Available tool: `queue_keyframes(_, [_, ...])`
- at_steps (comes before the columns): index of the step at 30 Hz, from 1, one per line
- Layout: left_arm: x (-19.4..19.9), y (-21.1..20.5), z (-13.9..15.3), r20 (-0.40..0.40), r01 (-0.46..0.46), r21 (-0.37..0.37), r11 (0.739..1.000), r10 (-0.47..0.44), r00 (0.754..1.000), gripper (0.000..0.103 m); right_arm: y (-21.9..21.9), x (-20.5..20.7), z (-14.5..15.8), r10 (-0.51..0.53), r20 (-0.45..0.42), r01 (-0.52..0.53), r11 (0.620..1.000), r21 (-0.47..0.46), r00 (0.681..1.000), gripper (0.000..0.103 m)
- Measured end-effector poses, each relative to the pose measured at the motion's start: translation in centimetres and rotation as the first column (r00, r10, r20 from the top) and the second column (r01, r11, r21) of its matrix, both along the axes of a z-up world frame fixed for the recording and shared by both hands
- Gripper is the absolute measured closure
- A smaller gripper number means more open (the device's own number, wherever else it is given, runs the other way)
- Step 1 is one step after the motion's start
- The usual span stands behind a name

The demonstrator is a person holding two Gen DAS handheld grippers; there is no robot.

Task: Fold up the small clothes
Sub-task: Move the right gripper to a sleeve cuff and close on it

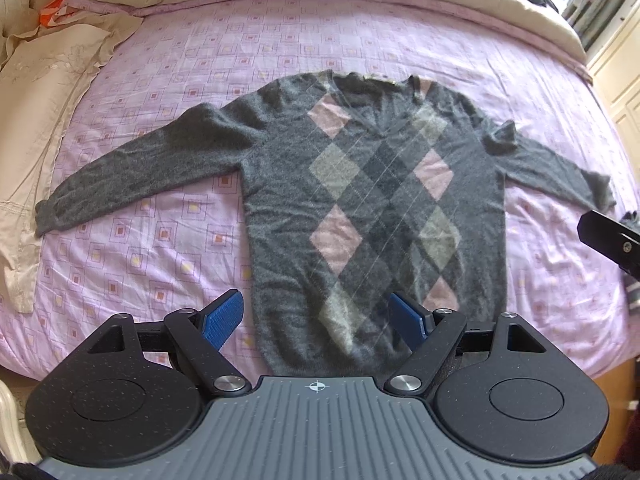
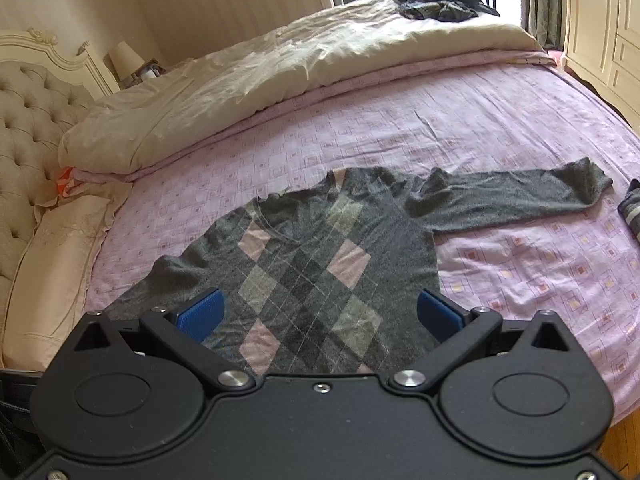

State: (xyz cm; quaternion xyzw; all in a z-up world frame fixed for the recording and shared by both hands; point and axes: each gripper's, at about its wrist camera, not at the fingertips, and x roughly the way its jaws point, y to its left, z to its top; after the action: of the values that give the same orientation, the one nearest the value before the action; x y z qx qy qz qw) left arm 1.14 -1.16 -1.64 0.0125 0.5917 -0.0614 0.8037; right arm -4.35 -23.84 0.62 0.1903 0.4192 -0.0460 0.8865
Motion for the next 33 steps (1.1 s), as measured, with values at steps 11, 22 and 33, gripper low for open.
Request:
queue_keyframes(11, [2.4,-3.5,2.9,0.235,-0.093,-0.123,0.988,0.12,0.965,0.025,-7.0,1.5,-0.2,0.043,0.266,-0.016,0.995,-0.101,0.963,0.001])
queue_keyframes(22, [4.2,-11.4,-1.3,0.23,-0.144,0.019,0.989,0.136,0.964,0.025,-22.8,6.3,-9.7,-0.007,0.034,0.01,0.996,-0.091,0.999,0.005])
queue_keyframes(33, [4.7,-15.8,-3.9,0.106,-0.196,0.08,0.977,0.187,0.977,0.031,-41.6,9.0,-17.8,-0.22,-0.17,0.185,0.962,-0.199,0.961,0.04])
